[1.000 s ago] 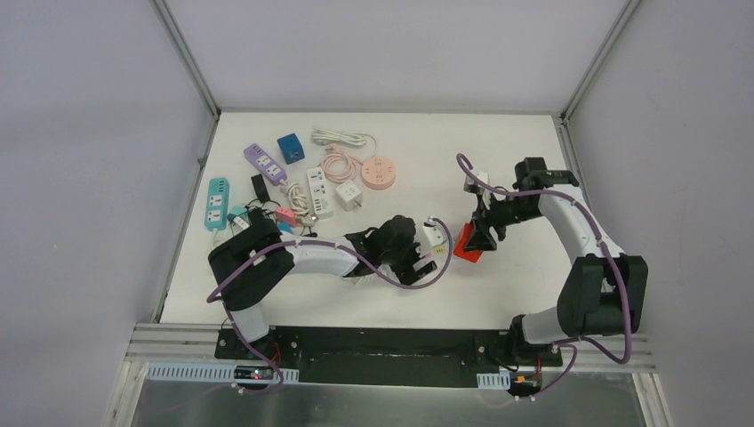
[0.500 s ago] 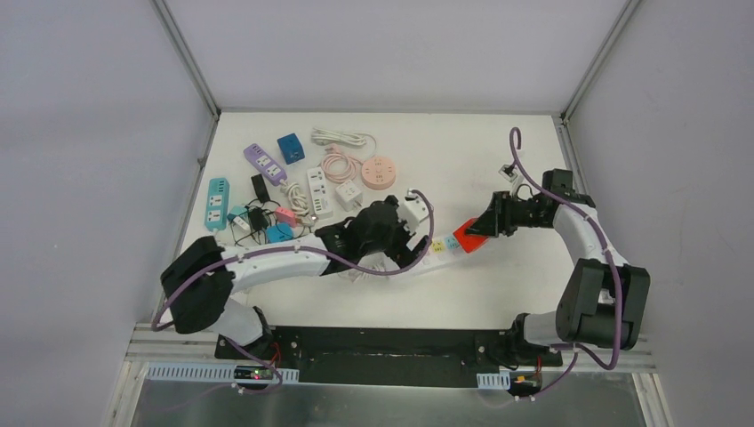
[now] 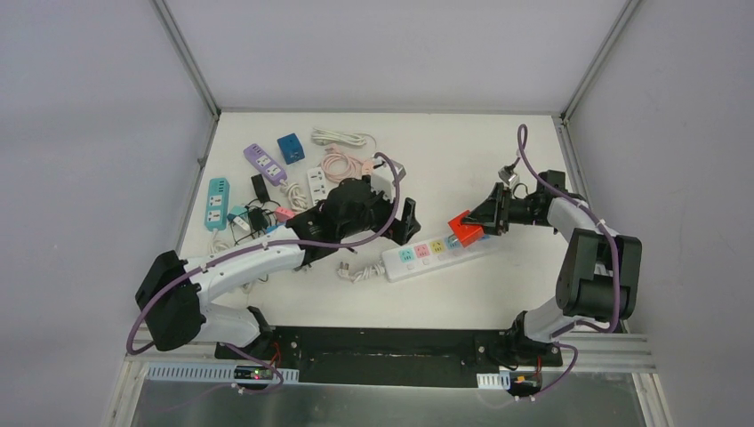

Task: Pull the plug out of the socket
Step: Remove the plug from the socket, then place the plug at the center of the board.

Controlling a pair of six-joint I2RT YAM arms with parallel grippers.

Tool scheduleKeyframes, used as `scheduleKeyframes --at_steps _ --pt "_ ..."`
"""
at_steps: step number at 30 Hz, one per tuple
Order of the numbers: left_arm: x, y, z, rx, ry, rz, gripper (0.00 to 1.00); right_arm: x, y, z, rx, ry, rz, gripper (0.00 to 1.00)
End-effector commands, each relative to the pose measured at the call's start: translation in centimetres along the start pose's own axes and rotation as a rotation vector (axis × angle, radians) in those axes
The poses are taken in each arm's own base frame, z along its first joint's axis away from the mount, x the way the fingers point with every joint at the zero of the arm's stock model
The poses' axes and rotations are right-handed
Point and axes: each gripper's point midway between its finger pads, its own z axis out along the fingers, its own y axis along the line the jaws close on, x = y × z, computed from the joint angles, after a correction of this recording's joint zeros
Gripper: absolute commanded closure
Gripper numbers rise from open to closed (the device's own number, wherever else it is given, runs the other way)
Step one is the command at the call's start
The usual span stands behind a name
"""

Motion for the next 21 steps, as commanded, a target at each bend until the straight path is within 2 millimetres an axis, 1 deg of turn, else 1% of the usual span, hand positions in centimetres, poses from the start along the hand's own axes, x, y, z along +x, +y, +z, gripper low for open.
scheduleKeyframes --at_steps 1,5,8,13,17,21 --pt "-3.7 -4.4 0.4 0.185 -0.042 -0.067 0.04 -0.8 1.5 -0.2 -0.080 -0.012 0.032 1.00" --pt "-4.0 -5.3 1.3 0.221 -0.020 -0.089 0.05 -0.7 1.4 -0.2 -0.087 -0.010 0.036 1.00" --pt "-3.9 -5.4 2.3 0.215 0.007 -0.119 0.06 -0.6 1.4 -0.1 -0.097 -0.007 0.047 1.00" --pt "-4.7 -5.9 3.3 0.217 0.007 -0.116 0.07 -0.6 1.4 0.0 -0.119 0.004 0.097 1.00" --pt "-4.2 -6.1 4.3 0.191 0.063 -0.084 0.07 -0.6 1.3 0.1 -0.140 0.017 0.146 1.00" --pt "-2.9 -7.1 5.6 0.173 0.134 -0.027 0.07 -0.6 1.1 0.2 -0.151 0.028 0.190 1.00"
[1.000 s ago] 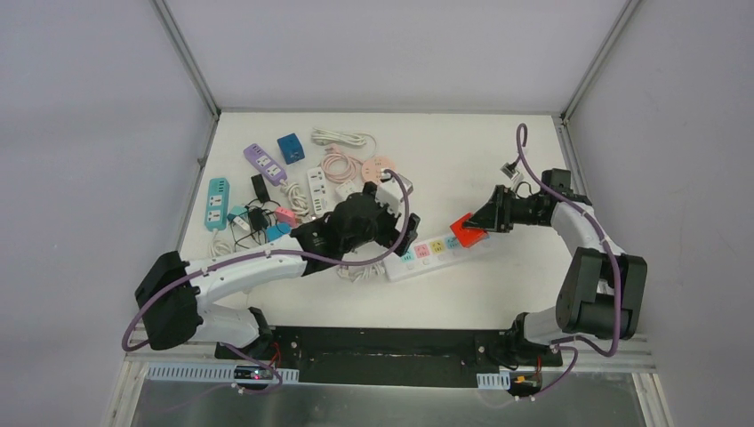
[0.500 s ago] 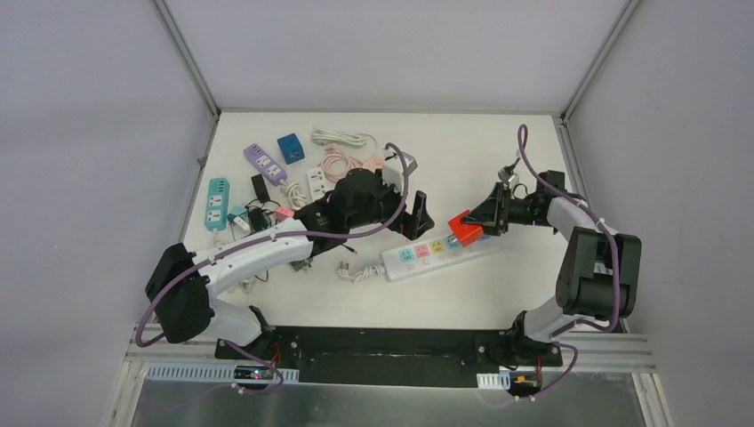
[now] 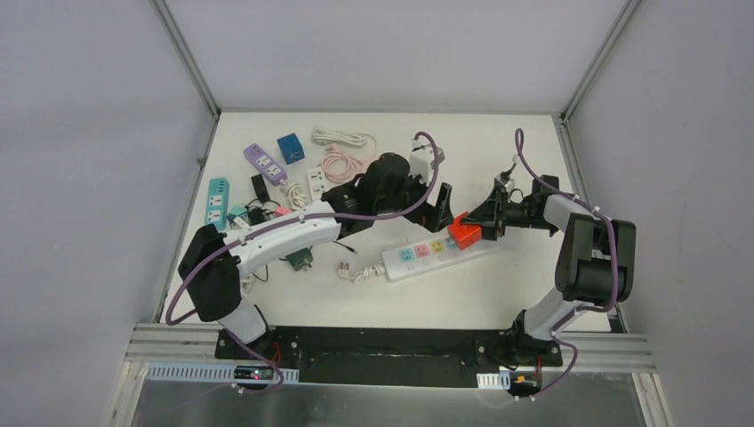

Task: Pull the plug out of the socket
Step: Place the plug at the center of the board.

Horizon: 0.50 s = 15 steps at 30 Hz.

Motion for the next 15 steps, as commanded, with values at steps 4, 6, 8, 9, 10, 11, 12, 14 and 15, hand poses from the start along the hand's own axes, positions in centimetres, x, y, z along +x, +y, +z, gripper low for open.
scheduleKeyframes --at_steps 4,6,8,9,10,11,12,14,15 --pt "1.2 -2.0 2.5 -0.026 0.115 0.126 0.07 -1.0 1.6 -0.2 -0.079 0.005 0.053 1.00" --pt "1.5 -2.0 3.2 -0.037 0.143 0.145 0.07 -1.0 1.5 -0.2 -0.079 0.007 0.064 1.00" --pt "1.8 -2.4 3.9 -0.038 0.163 0.158 0.07 -1.0 1.5 -0.1 -0.082 0.010 0.073 1.00" --pt "2.0 -2.5 4.2 -0.036 0.169 0.165 0.07 -1.0 1.5 -0.1 -0.083 0.011 0.074 1.00" --pt "2.1 -2.5 4.6 -0.045 0.173 0.166 0.07 -1.0 1.5 -0.1 -0.084 0.011 0.077 1.00" --pt "2.1 -2.5 5.0 -0.057 0.172 0.163 0.08 -1.0 1.5 -0.1 -0.085 0.012 0.078 1.00" --pt "2.3 -2.3 5.4 -0.076 0.172 0.161 0.08 -1.0 1.5 -0.1 -0.086 0.013 0.080 1.00" --pt "2.3 -2.0 5.9 -0.109 0.171 0.168 0.09 -1.0 1.5 -0.1 -0.084 0.015 0.079 1.00" --pt "2.4 -1.7 6.2 -0.128 0.174 0.173 0.10 -0.9 1.5 -0.1 -0.085 0.016 0.079 1.00"
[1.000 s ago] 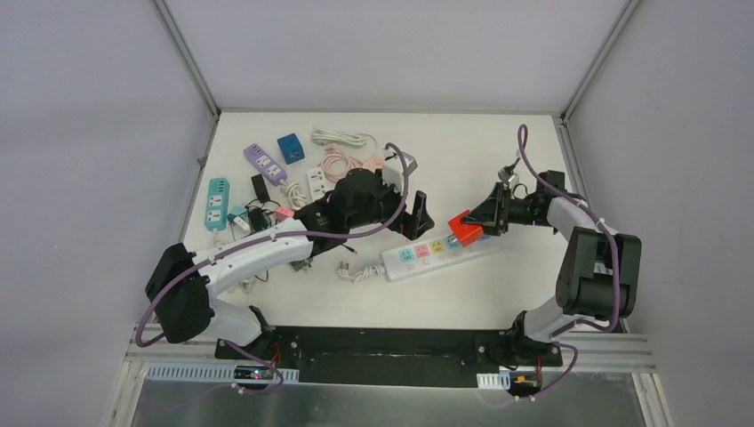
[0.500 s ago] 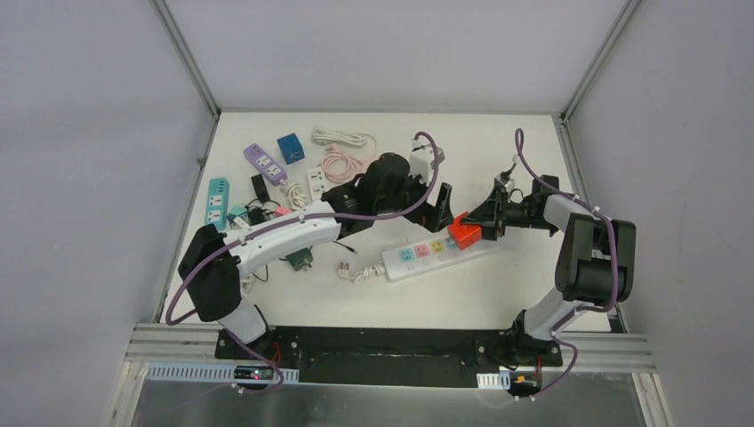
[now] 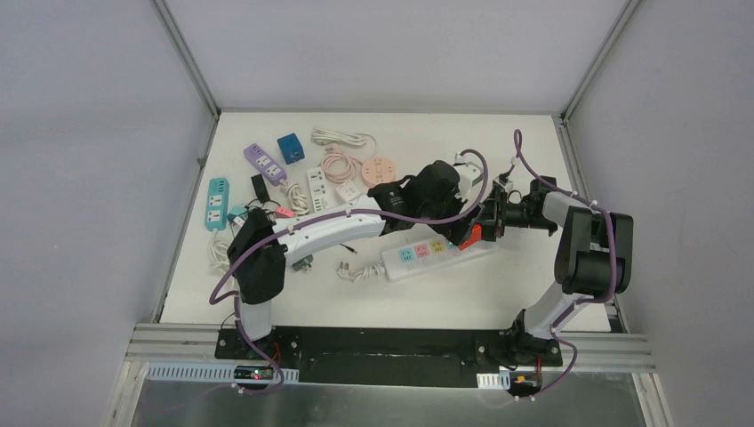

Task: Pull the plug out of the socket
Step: Place the plug at the center of the board.

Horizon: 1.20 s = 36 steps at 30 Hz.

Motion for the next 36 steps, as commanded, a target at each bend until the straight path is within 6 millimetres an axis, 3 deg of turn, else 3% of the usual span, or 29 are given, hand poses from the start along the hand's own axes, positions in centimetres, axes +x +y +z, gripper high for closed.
scheduleKeyframes --at_steps 1,14,28,33,36 --pt "-1.8 0.6 0.3 -0.090 -0.035 0.035 0.10 -0.7 1.8 -0.2 -0.062 -0.002 -0.015 1.00" --pt "-0.8 -0.9 2.6 0.007 0.021 0.027 0.26 -0.6 1.8 -0.1 -0.058 0.009 -0.011 1.00" --pt "0.5 -0.8 3.7 0.009 0.058 0.011 0.35 -0.5 1.7 0.0 -0.059 0.015 -0.004 1.00" --pt "0.9 -1.0 3.9 0.023 0.073 0.008 0.58 -0.4 1.9 0.0 -0.061 0.018 -0.006 0.87" --pt "1.0 -1.1 3.8 0.028 0.079 0.011 0.99 -0.3 2.0 0.0 -0.062 0.020 -0.012 0.69"
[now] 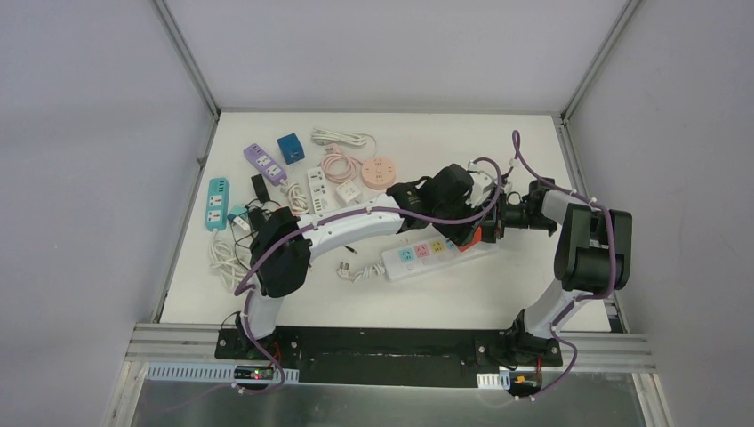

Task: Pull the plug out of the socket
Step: Place the plug at the center of the board.

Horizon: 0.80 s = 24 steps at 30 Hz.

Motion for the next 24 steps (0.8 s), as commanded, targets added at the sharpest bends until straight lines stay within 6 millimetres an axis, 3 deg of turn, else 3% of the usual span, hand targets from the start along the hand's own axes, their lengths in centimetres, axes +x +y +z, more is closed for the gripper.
scheduleKeyframes --at_steps 1,7,8,9,10,17,24 --pt "-1.2 -1.0 -0.2 0.026 -0.023 0.001 1.00 -0.4 2.4 -0.2 -0.066 0.003 -0.046 0.61" --pt "-1.5 -0.5 -1.5 0.002 -0.045 0.015 1.00 -0.1 2.2 -0.4 -0.025 0.020 -0.108 0.28" --pt "-1.5 -0.4 -1.7 0.003 -0.046 0.017 1.00 -0.1 2.1 -0.4 -0.022 0.023 -0.115 0.19" --pt "-1.5 -0.5 -1.9 0.007 -0.049 0.016 1.00 0.0 2.1 -0.5 -0.019 0.025 -0.126 0.03" --pt "-1.5 -0.5 -2.1 0.012 -0.053 0.013 1.00 0.0 2.2 -0.5 -0.019 0.028 -0.134 0.00" --pt "-1.6 0.3 -3.3 0.006 -0.080 -0.020 1.00 0.2 2.2 -0.7 -0.012 0.041 -0.150 0.00" --pt "-0.8 2.6 -5.6 -0.063 -0.096 -0.065 1.00 0.4 2.0 -0.9 0.010 0.062 -0.181 0.00"
